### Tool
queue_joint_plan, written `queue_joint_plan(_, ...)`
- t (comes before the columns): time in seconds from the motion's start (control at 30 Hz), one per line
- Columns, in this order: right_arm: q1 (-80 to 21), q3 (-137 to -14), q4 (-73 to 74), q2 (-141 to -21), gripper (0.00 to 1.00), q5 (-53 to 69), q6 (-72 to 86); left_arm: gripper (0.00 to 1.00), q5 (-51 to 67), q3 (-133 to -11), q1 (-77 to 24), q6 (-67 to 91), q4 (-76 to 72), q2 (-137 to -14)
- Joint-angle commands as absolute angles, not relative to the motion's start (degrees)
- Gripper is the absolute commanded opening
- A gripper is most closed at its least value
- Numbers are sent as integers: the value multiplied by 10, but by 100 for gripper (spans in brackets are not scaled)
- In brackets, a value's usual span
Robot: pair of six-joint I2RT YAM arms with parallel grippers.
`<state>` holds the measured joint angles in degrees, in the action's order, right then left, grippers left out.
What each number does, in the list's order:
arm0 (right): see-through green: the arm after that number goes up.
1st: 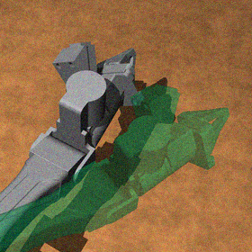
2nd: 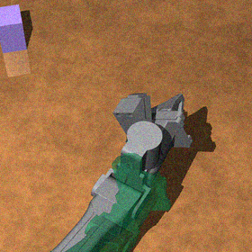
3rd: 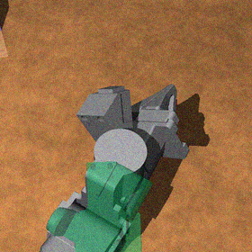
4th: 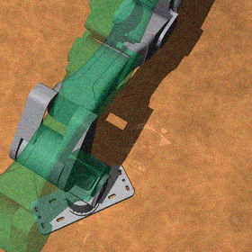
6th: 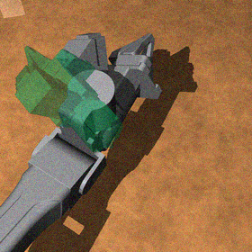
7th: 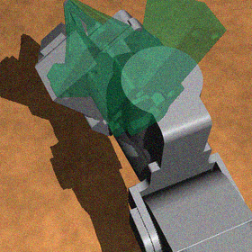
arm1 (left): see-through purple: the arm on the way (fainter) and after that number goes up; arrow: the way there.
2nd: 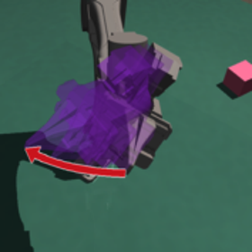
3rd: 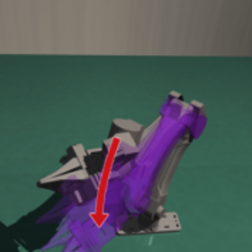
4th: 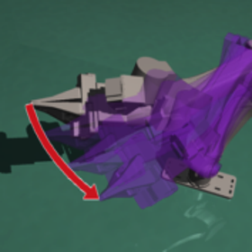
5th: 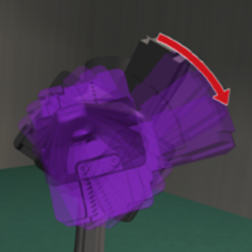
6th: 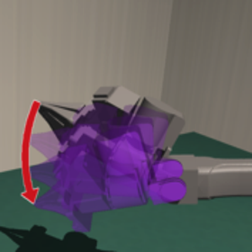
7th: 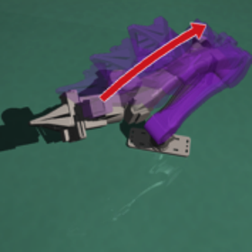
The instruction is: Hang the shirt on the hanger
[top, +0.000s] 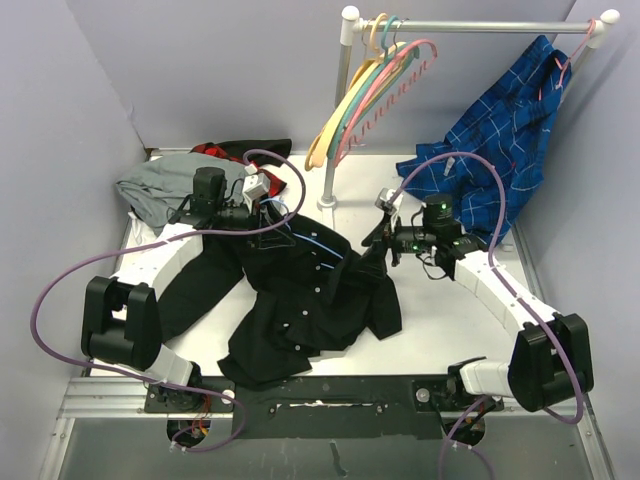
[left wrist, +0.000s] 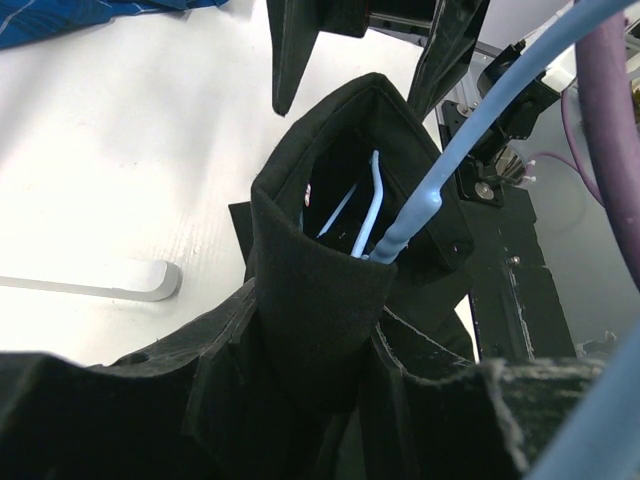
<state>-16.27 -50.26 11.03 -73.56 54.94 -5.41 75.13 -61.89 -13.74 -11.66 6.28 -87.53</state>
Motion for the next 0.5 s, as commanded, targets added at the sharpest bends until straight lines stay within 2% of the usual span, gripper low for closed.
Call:
queue_joint_plan(0.0,-179,-511,101,-735,80,530,-83,0,767,-653,-142,-125,58,-847)
queue_joint_plan(0.13,-200,-503,78,-739,67,529,-68,0,760,-654,-145,-125,58,-849)
queue_joint_plan(0.2,-216,-504,73,-740,44,515,-67,0,756,-654,-145,-126,59,-850)
queue_joint_plan(0.27,-234,-504,71,-743,27,498,-69,0,756,-656,-146,-127,58,-851)
queue_joint_plan(0.3,-241,-506,72,-746,23,491,-71,0,756,-657,-146,-126,59,-851)
queue_joint_plan(0.47,-258,-522,81,-767,21,480,-78,0,756,-659,-149,-125,59,-851)
